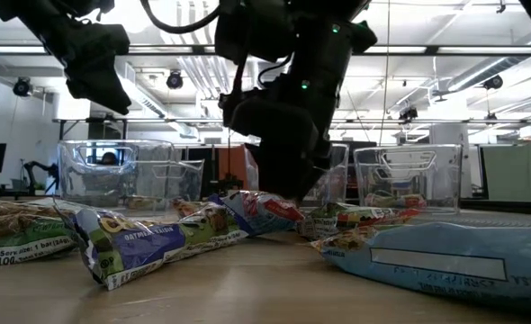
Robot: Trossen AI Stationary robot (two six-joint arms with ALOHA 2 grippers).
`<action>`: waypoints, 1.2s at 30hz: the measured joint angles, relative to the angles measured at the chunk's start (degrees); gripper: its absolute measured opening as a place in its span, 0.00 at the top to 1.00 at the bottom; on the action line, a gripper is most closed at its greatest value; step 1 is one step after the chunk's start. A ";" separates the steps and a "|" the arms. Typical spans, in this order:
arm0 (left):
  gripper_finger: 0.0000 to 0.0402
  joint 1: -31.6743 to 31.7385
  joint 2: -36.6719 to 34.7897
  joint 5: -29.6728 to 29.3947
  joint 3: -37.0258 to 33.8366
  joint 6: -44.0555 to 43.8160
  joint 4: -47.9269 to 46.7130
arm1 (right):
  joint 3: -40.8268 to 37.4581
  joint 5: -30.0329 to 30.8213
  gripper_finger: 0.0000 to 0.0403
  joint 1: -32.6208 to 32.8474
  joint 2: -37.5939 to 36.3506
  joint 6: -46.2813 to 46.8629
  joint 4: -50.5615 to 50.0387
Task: Pick and place Granola Bars by type
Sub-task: Put the red granola bar into the right transparent bin
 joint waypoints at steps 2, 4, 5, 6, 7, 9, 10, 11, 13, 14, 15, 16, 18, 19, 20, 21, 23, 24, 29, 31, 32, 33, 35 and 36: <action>0.56 0.00 0.04 0.00 0.00 0.00 0.01 | 0.00 -0.06 0.52 -0.34 0.00 0.04 -0.28; 0.56 0.00 0.04 0.00 -0.02 -0.04 0.02 | 0.00 -0.15 0.59 -0.67 0.00 0.11 -0.62; 0.56 0.00 0.04 0.00 -0.03 -0.04 0.02 | 0.00 -0.17 0.63 -0.77 0.00 0.48 -0.77; 0.56 0.00 0.04 0.00 -0.04 -0.05 0.01 | 0.00 -0.17 0.67 -0.89 0.00 0.89 -0.91; 0.56 0.00 0.04 0.00 -0.04 -0.14 0.02 | 0.02 -0.20 0.71 -1.00 -0.11 1.10 -1.15; 0.56 0.00 0.07 0.00 -0.04 -0.48 -0.01 | 0.11 -0.40 0.79 -1.10 -0.59 1.24 -1.92; 0.56 0.00 0.04 0.00 -0.04 -0.55 0.01 | 0.13 -0.42 0.82 -1.10 -1.09 1.23 -2.20; 0.56 0.00 0.07 0.00 -0.07 -0.57 0.01 | 0.13 -0.18 0.84 -1.07 -1.75 1.27 -2.25; 0.56 0.00 0.07 0.00 -0.07 -0.57 -0.01 | 0.13 2.00 0.88 -0.97 -4.02 1.68 -2.91; 0.56 0.00 0.07 0.00 -0.07 -0.57 -0.01 | 0.13 3.82 0.88 -0.92 -5.47 2.66 -3.85; 0.56 0.00 0.07 0.00 -0.07 -0.57 -0.01 | 0.13 6.34 0.89 -0.86 -7.21 4.38 -4.81; 0.56 0.00 0.06 0.00 -0.07 -0.57 -0.01 | 0.13 9.35 0.88 -0.86 -9.01 6.63 -5.96; 0.56 0.00 0.07 0.00 -0.07 -0.57 -0.01 | -0.07 16.67 0.87 -0.86 -13.10 13.08 -9.33; 0.56 0.00 0.07 0.00 -0.07 -0.57 0.02 | -0.08 21.22 0.86 -0.77 -15.39 17.88 -12.10; 0.56 0.00 0.07 0.00 -0.07 -0.57 0.01 | -0.09 25.92 0.86 -0.64 -17.45 24.25 -15.70; 0.56 0.00 0.09 0.00 -0.07 -0.57 0.02 | -0.09 29.87 0.86 -0.67 -19.60 31.68 -20.70; 0.56 0.00 0.27 0.00 -0.08 -0.57 0.03 | -0.55 34.25 0.86 -1.25 -23.03 49.89 -32.31; 0.56 0.00 0.30 0.00 -0.09 -0.55 0.02 | -1.25 34.35 0.86 -1.77 -24.57 58.89 -37.83; 0.56 0.00 1.00 -0.21 -0.09 -0.30 0.26 | -9.04 32.77 0.85 -4.80 -32.50 76.37 -47.66; 0.56 0.01 1.38 -0.30 -0.09 -0.10 0.67 | -12.77 32.60 0.85 -7.17 -36.24 76.10 -47.41; 0.56 0.00 1.61 -0.35 -0.09 -0.09 0.91 | -14.75 32.57 0.85 -8.74 -38.04 75.83 -47.44; 0.56 0.00 1.83 -0.37 -0.09 -0.09 0.96 | -16.65 32.58 0.86 -10.59 -39.91 75.45 -47.34; 0.56 0.00 2.35 -0.37 -0.09 -0.09 1.29 | -20.69 32.58 0.86 -14.63 -43.94 73.07 -45.58; 0.56 0.00 2.59 -0.38 -0.09 -0.09 1.38 | -22.69 32.28 0.86 -16.65 -46.04 70.72 -43.32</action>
